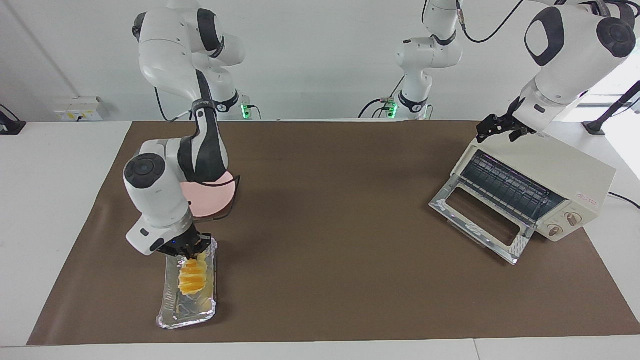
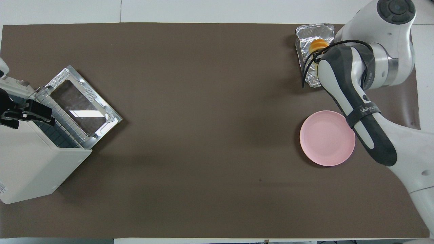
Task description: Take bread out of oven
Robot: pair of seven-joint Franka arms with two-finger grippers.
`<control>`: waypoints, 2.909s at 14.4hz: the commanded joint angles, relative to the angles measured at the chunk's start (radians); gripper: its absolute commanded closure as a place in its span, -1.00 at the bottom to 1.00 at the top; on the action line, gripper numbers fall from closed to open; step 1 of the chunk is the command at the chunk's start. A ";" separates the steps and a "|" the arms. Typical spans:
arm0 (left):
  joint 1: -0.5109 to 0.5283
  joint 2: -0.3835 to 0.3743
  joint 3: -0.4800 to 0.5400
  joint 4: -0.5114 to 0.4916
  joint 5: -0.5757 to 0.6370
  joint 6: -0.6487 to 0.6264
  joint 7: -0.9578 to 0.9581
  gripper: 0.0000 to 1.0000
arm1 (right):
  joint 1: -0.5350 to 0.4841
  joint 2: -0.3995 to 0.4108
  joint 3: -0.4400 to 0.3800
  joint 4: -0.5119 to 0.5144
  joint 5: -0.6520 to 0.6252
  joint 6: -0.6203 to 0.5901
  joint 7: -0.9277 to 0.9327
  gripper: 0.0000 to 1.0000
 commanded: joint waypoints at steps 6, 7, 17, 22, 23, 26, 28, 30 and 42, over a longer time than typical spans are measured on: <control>-0.001 -0.022 0.005 -0.016 -0.010 0.010 0.007 -1.00 | -0.032 -0.561 0.011 -0.680 0.084 0.075 -0.011 1.00; -0.001 -0.022 0.005 -0.016 -0.010 0.010 0.007 -1.00 | -0.042 -0.633 0.011 -0.805 0.086 0.159 -0.011 1.00; -0.001 -0.022 0.005 -0.016 -0.010 0.010 0.007 -1.00 | -0.048 -0.737 0.010 -1.300 0.099 0.715 -0.016 1.00; -0.001 -0.022 0.005 -0.016 -0.010 0.010 0.007 -1.00 | -0.048 -0.722 0.010 -1.246 0.099 0.644 -0.010 -1.00; -0.001 -0.022 0.005 -0.016 -0.010 0.010 0.005 -1.00 | -0.048 -0.722 0.010 -1.174 0.099 0.508 -0.010 -1.00; -0.001 -0.022 0.005 -0.016 -0.010 0.010 0.007 -1.00 | -0.050 -0.683 0.010 -0.875 0.101 0.136 -0.010 -1.00; -0.001 -0.022 0.005 -0.016 -0.010 0.010 0.007 -1.00 | -0.053 -0.669 0.008 -0.735 0.102 0.016 -0.017 -1.00; -0.001 -0.022 0.005 -0.016 -0.010 0.010 0.007 -1.00 | -0.047 -0.669 0.008 -0.635 0.104 -0.074 -0.019 -1.00; -0.001 -0.022 0.005 -0.016 -0.010 0.010 0.007 -1.00 | -0.122 -0.514 0.011 -0.185 0.098 -0.474 -0.160 -1.00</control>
